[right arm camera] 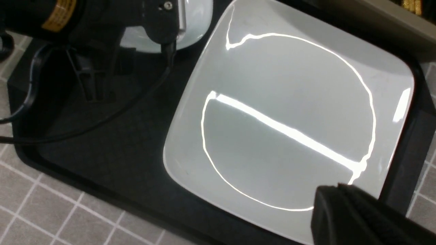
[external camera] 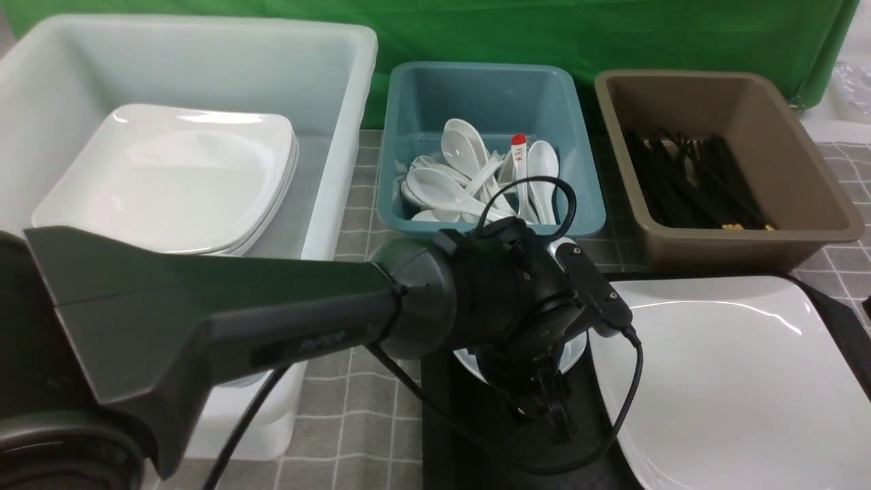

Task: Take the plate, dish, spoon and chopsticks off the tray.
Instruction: Use the left arm to grab a small plate from the dinner plate, then use the left arm to put the small plate into the large storage box on the left

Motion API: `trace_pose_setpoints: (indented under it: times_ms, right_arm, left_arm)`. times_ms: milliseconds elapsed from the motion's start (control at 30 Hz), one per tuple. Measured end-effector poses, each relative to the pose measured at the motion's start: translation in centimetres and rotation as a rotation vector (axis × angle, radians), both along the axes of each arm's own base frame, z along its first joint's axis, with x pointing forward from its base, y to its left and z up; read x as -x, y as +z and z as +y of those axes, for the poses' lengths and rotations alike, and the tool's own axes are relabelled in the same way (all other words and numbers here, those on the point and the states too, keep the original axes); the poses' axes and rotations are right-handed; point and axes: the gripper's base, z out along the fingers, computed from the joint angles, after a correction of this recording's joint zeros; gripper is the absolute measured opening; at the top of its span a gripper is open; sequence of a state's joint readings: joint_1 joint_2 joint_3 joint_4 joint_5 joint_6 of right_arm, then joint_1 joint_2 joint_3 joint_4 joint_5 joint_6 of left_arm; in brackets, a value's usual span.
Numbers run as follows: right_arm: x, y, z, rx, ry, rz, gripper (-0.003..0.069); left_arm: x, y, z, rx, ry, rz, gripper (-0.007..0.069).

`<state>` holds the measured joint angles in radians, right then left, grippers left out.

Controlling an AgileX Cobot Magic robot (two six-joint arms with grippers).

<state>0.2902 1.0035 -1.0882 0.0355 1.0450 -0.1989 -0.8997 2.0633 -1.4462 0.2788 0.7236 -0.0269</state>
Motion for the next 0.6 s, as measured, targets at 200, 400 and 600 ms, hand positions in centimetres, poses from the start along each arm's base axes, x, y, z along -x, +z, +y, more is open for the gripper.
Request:
trace_pose_setpoints:
  times_ms: [200, 400, 600]
  right_arm:
    - [0.0, 0.2, 0.6, -0.057, 0.033, -0.012, 0.0037]
    - [0.2, 2.5, 1.8, -0.201, 0.106, -0.076, 0.0037]
    - [0.6, 4.8, 2.6, -0.316, 0.148, -0.137, 0.0038]
  left_arm:
    - [-0.2, 1.9, -0.6, 0.034, 0.008, -0.011, 0.0108]
    - [-0.2, 5.3, -0.8, -0.013, 0.068, 0.072, 0.0075]
    - [-0.3, 16.1, 0.8, 0.183, 0.122, -0.031, 0.0032]
